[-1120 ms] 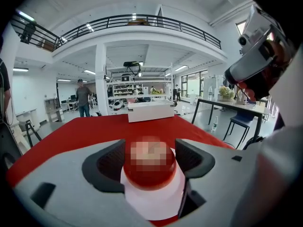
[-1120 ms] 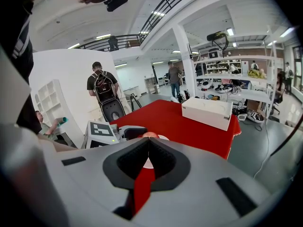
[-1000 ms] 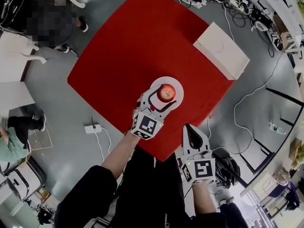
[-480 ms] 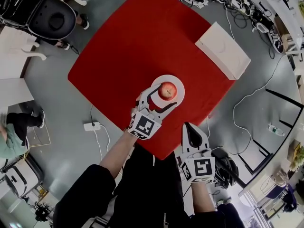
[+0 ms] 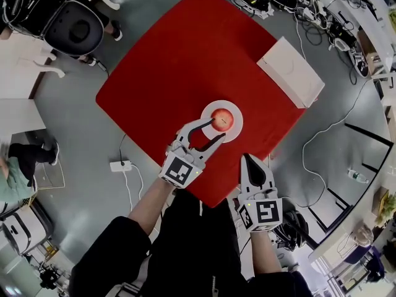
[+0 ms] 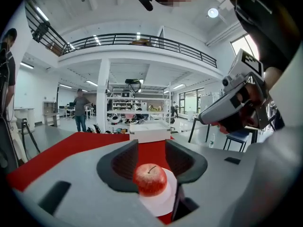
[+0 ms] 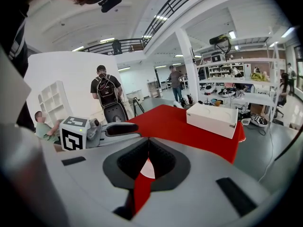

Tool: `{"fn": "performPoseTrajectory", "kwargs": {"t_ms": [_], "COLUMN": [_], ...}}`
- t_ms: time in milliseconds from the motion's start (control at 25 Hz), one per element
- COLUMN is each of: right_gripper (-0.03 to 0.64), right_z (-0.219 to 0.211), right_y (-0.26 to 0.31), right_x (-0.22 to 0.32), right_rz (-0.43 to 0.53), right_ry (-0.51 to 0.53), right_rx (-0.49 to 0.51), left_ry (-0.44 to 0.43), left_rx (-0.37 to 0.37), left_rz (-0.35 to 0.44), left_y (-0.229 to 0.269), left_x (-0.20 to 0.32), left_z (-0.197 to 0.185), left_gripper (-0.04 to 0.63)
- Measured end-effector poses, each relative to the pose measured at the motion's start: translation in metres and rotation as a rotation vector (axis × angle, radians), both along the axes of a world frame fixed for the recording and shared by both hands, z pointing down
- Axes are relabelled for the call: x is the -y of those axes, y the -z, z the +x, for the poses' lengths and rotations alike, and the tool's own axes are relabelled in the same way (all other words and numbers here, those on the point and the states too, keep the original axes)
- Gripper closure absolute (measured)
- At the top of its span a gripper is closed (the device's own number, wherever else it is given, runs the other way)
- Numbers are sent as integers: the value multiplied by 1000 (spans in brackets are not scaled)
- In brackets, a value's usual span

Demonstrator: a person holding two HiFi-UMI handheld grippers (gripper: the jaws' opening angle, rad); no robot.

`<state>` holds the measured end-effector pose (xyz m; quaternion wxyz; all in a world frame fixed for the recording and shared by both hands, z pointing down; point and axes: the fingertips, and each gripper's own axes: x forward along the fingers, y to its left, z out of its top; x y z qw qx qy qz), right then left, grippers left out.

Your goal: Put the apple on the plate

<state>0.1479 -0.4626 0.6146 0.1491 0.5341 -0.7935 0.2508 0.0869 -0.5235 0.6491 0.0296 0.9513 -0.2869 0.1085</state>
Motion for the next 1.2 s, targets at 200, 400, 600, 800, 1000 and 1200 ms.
{"fn": "performPoseTrajectory", "kwargs": {"t_ms": [200, 400, 600, 800, 1000, 1200], "right_gripper": [606, 606, 606, 606, 606, 606], "right_z": [-5, -19, -30, -31, -37, -43], "right_y": [32, 74, 112, 129, 129, 135], "right_x": [14, 22, 21, 11, -3, -5], "right_rz": [71, 171, 243, 269, 257, 256], "right_ry": [20, 72, 108, 119, 125, 132], "right_rx": [7, 20, 26, 31, 29, 39], "left_ry": [60, 68, 122, 141, 146, 150], "left_rx": [-12, -30, -37, -16, -8, 2], "left_rz": [12, -1, -26, -16, -11, -7], "left_y": [41, 84, 119, 142, 151, 154], "left_x": [-1, -19, -41, -59, -72, -73], "left_z": [-12, -19, -33, -44, -54, -59], "left_gripper": [589, 589, 589, 589, 589, 589]}}
